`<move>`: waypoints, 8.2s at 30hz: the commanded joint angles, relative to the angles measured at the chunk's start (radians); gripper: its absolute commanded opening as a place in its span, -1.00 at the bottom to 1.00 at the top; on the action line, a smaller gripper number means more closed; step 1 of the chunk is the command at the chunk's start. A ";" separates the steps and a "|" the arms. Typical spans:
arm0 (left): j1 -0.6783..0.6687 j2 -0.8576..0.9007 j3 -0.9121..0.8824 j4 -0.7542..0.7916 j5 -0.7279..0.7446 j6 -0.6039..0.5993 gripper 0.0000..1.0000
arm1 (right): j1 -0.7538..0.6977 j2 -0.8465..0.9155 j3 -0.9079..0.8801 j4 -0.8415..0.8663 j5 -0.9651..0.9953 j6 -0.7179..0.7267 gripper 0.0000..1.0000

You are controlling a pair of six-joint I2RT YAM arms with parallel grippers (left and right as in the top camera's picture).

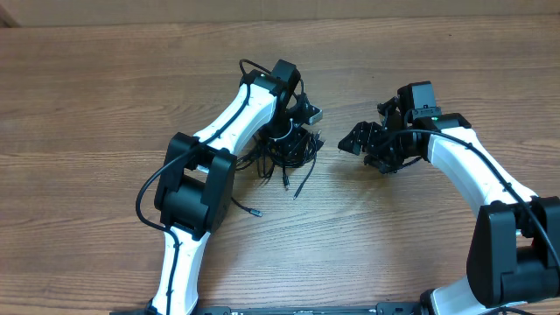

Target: Untangle cables

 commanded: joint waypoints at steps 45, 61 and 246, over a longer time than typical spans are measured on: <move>-0.021 -0.006 -0.141 0.106 -0.057 -0.017 -0.67 | 0.006 0.005 0.009 0.004 0.009 0.004 0.52; -0.004 -0.014 -0.040 0.006 0.017 0.009 -0.92 | 0.045 0.019 0.009 0.068 0.048 0.004 0.65; 0.007 -0.019 0.299 -0.206 0.275 0.263 -0.35 | -0.042 0.240 0.094 0.002 -0.190 -0.249 -0.93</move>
